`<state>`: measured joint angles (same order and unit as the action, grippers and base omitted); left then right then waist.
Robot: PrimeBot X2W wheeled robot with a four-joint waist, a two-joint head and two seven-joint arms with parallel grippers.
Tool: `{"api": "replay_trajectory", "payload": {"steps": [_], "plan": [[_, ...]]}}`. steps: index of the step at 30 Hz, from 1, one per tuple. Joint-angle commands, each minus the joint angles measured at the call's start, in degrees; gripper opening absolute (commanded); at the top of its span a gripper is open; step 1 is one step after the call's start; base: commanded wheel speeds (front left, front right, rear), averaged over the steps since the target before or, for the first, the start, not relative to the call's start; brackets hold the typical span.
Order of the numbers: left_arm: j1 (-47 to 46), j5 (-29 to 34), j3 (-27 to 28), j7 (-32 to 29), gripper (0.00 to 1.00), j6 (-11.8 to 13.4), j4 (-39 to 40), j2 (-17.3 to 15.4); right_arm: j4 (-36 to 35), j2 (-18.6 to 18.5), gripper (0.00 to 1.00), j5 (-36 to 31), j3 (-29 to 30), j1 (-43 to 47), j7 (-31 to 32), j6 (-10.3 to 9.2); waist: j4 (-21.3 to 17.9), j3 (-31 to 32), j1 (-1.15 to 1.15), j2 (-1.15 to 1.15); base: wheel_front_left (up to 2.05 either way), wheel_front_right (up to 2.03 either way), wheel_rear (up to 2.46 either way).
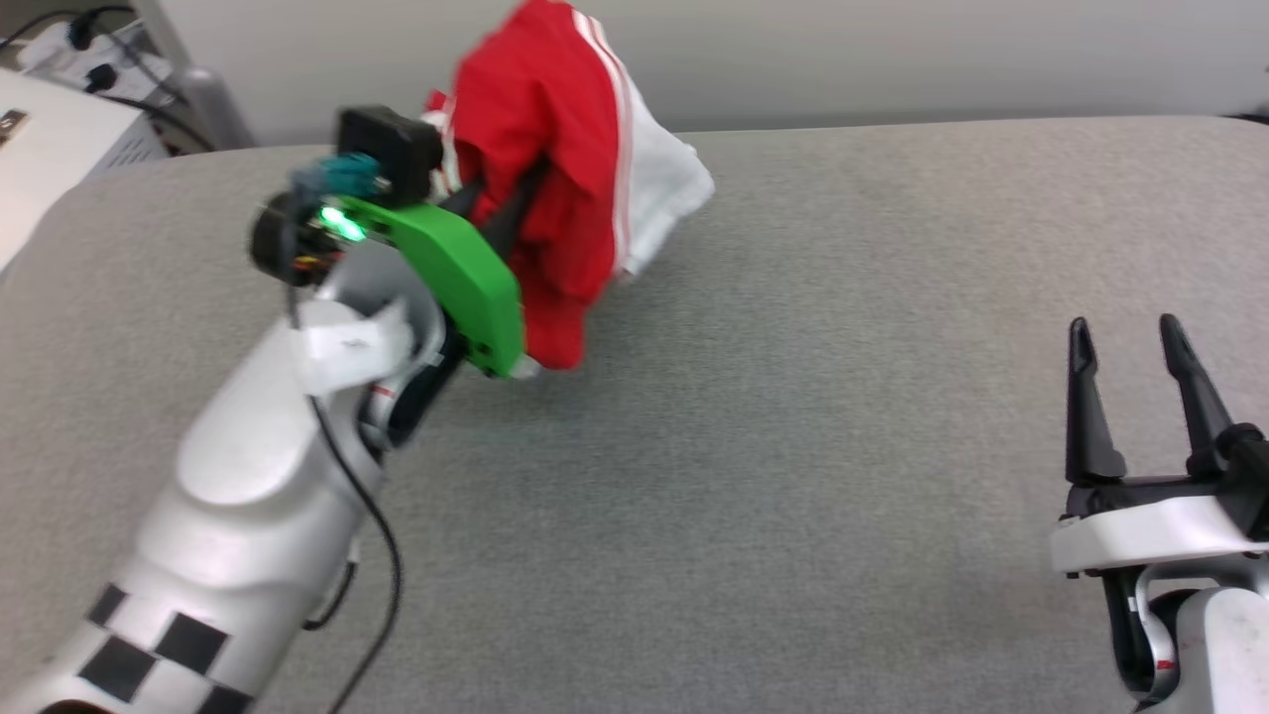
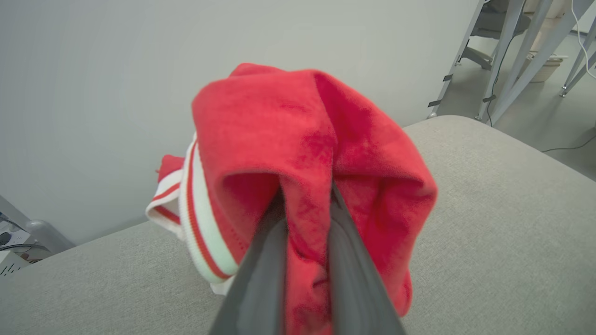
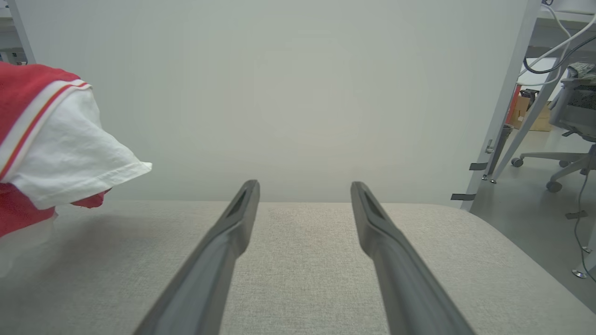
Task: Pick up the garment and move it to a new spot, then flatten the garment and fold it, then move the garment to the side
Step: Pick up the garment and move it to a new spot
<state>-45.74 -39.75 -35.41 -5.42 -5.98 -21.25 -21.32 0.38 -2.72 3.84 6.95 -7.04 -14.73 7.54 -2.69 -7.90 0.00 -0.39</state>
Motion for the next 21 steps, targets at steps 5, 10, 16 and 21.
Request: {"api": "replay_trajectory", "payload": {"steps": [5, 10, 16, 21], "plan": [[2.26, 5.73, -6.91, 2.1, 0.0, 0.35, -6.27, 5.57, -1.43, -0.16, 1.0, -0.75, 2.85, -0.45, -0.27, -0.05, -6.92, -1.76, 0.0, 0.39, 0.0, 0.0, 0.0], [3.44, 9.88, -12.66, 3.62, 0.0, 0.65, -14.98, 10.14, -1.8, -0.16, 1.0, -0.44, 2.97, -0.66, -0.27, -0.05, -9.67, -3.5, 0.0, 0.39, 0.0, 0.0, 0.0], [4.11, 10.87, -15.77, 5.42, 1.0, 0.18, -24.17, 14.21, -1.33, -0.16, 1.0, 0.25, 2.06, -0.25, -0.27, -0.05, -10.06, -4.26, 0.0, 0.39, 0.0, 0.0, 0.0], [4.56, 10.22, -16.35, 9.01, 1.0, -0.29, -27.44, 15.8, -0.6, -0.16, 1.0, 0.3, 1.57, 0.35, -0.27, -0.05, -7.89, -2.82, 0.0, 0.39, 0.0, 0.0, 0.0]]}}
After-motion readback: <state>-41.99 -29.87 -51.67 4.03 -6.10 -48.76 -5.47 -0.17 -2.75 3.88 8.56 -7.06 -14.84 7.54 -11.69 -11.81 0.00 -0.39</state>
